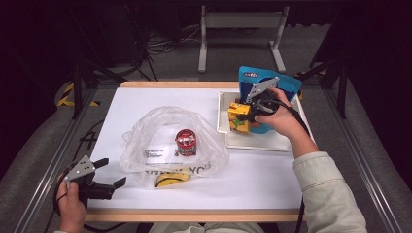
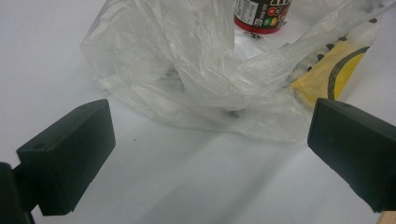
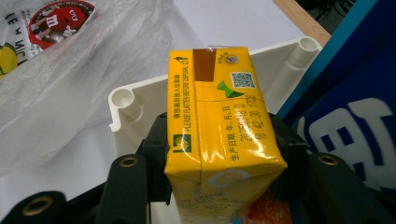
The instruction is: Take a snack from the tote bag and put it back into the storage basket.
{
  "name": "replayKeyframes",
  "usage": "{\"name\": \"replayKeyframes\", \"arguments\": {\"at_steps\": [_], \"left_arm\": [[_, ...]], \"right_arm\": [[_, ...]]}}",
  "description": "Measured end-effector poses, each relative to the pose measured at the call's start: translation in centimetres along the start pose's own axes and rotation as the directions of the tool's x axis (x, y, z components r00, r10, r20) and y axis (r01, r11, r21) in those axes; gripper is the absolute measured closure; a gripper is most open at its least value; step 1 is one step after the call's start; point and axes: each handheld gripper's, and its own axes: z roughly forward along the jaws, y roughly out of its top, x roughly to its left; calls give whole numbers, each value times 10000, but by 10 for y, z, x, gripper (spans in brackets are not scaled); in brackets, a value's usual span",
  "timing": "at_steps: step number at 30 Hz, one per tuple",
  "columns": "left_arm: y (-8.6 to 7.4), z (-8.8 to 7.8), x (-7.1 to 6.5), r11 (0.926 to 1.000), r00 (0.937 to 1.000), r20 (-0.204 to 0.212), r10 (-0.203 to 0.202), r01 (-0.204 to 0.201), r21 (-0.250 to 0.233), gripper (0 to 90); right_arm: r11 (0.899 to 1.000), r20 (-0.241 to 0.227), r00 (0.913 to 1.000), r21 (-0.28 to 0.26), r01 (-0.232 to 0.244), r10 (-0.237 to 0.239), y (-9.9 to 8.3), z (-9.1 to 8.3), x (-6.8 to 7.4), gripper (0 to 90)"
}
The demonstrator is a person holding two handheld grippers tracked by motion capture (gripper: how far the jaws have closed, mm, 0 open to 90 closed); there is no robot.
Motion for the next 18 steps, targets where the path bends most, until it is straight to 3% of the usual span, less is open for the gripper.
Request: {"name": "replayKeyframes", "arguments": {"at_steps": [18], "left_arm": [[0, -1, 0, 10000, 10000, 0, -29, 29, -39, 13]], "right_arm": [[9991, -159, 9998, 408, 112, -105, -9, 18, 3, 525]]}}
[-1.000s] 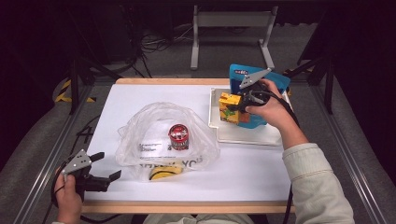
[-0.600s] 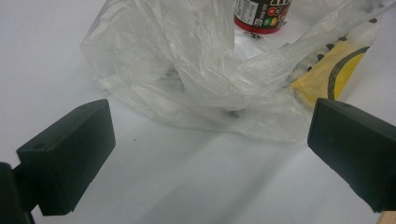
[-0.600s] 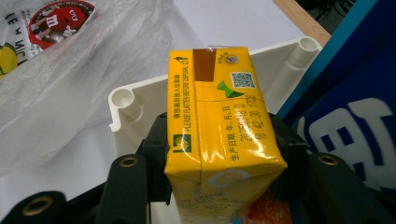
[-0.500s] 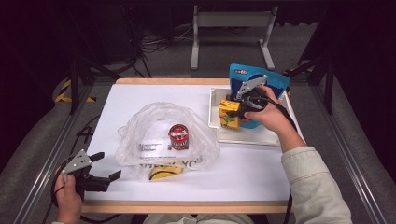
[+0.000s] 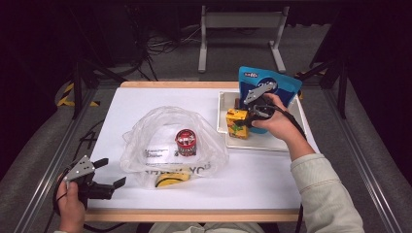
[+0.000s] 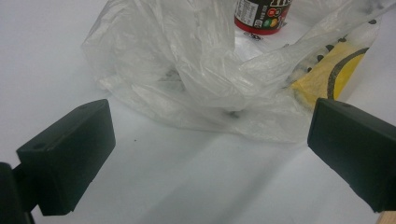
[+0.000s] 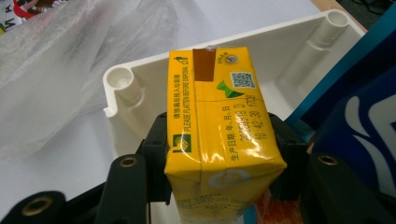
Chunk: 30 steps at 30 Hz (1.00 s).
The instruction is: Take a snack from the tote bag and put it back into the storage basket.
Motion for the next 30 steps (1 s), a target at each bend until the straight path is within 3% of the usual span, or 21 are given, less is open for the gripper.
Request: {"name": "replayKeyframes", "arguments": {"at_steps": [30], "left_arm": [[0, 0, -1, 10000, 10000, 18, 22, -22, -2, 13]], "right_arm": [[9986, -73, 9998, 488, -190, 193, -12, -2, 0, 512]]}}
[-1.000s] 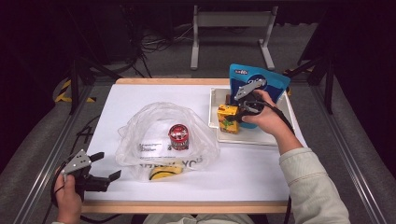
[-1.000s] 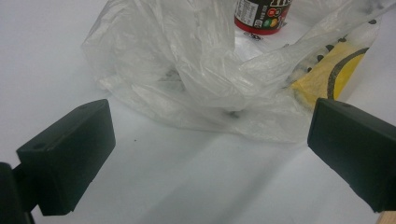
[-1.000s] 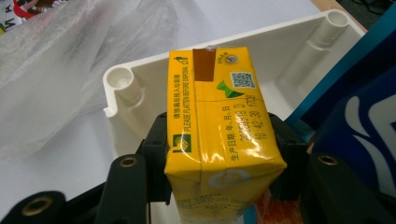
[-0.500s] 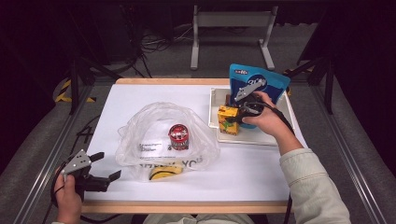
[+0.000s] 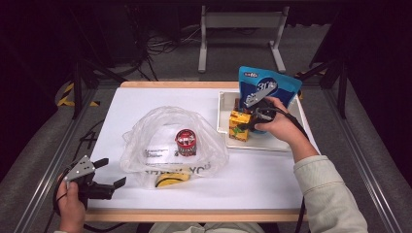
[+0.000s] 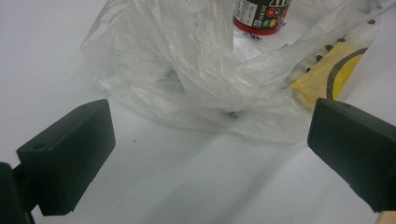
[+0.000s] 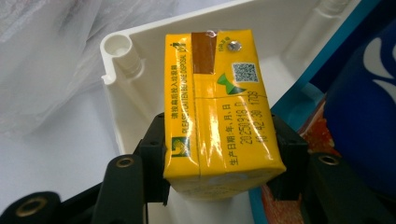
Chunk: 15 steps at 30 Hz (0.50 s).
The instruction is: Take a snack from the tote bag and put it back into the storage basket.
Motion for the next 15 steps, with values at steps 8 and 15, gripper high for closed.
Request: {"name": "replayKeyframes", "arguments": {"at_steps": [8, 15], "left_arm": [[0, 0, 0, 10000, 10000, 8, -9, 9, 7, 13], [0, 0, 0, 10000, 10000, -11, 6, -6, 17, 13]], "right_arm": [[9984, 106, 9999, -557, -46, 52, 5, -7, 6, 387], [9922, 602, 9979, -1206, 305, -233, 10, -19, 10, 379]]}}
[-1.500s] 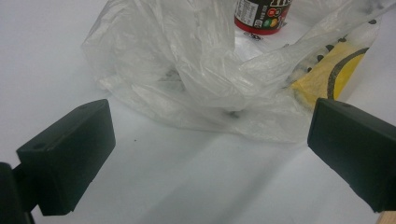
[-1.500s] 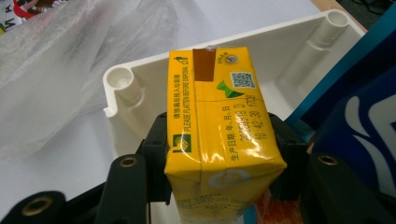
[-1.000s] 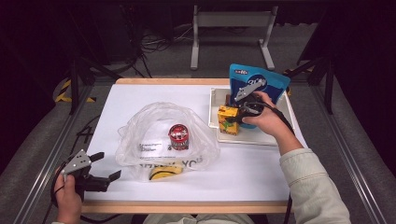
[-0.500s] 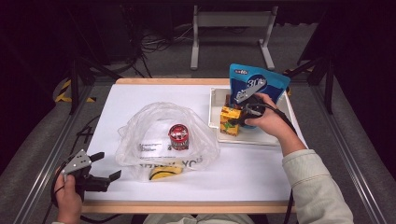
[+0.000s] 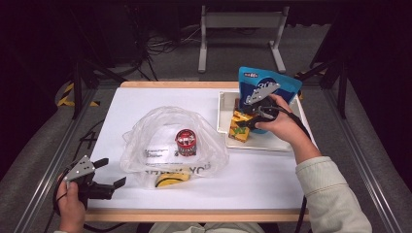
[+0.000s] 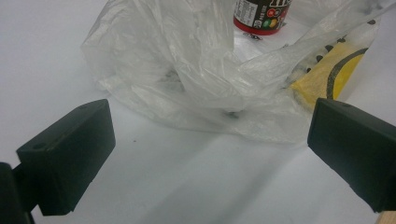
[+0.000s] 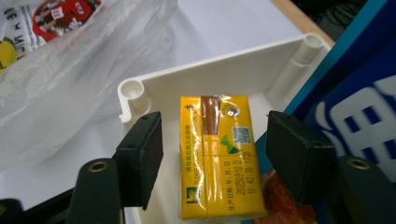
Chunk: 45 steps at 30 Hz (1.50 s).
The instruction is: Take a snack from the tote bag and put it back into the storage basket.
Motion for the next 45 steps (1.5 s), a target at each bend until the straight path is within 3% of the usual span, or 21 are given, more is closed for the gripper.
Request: {"name": "replayKeyframes", "arguments": {"at_steps": [7, 17, 23, 27, 37, 45], "left_arm": [[0, 1, 0, 10000, 10000, 37, -51, 51, 10, 13], [0, 2, 0, 10000, 10000, 38, 3, -3, 32, 13], [0, 2, 0, 10000, 10000, 56, 1, -1, 45, 13], [0, 2, 0, 10000, 10000, 62, -1, 1, 42, 13], [0, 3, 0, 10000, 10000, 46, -21, 21, 9, 13], [1, 3, -1, 10000, 10000, 61, -37, 37, 53, 13]], "right_arm": [[9972, 220, 9996, -718, 197, -181, 6, -18, 8, 404], [9937, -208, 9986, -1024, 459, -482, 7, -30, 25, 466], [9964, -721, 9960, -710, 473, -524, 1, -26, 30, 591], [9987, -1063, 9940, -467, 220, -269, -5, -21, 33, 641], [9998, -1163, 9931, 104, -166, 177, -24, -8, 37, 845], [9992, -963, 9947, 210, -350, 368, -39, 4, 40, 894]]}}
